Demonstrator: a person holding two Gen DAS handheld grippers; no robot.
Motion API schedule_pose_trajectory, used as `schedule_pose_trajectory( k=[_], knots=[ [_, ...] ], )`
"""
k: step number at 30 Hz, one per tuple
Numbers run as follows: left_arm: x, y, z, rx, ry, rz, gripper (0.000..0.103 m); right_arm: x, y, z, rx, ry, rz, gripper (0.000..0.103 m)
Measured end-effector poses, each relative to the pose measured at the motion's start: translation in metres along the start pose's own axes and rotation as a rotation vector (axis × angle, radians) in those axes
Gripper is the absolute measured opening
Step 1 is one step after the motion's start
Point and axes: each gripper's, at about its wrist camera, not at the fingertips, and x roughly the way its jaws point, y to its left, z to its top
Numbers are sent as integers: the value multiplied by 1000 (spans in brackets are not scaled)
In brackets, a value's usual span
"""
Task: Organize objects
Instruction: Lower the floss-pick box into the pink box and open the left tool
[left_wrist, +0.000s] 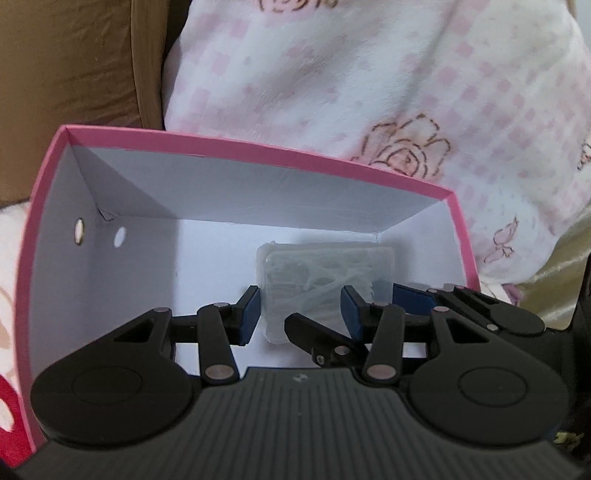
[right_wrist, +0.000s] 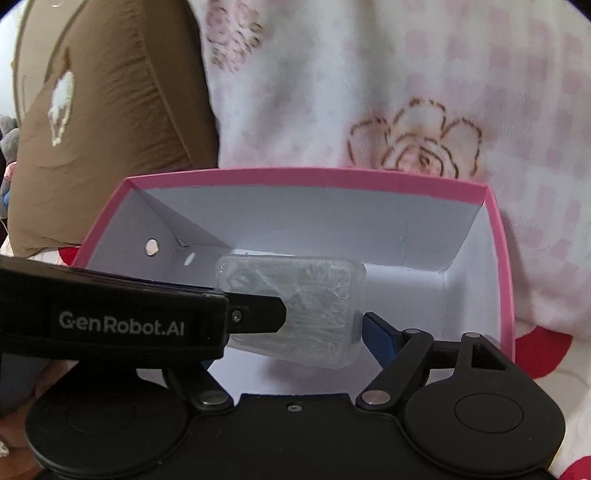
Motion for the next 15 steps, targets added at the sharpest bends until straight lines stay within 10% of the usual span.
schedule_pose_trajectory(
  k=[15],
  knots=[
    [28, 6, 15, -96, 42, 44, 45, 22, -21, 14, 96, 58, -15, 72]
  ],
)
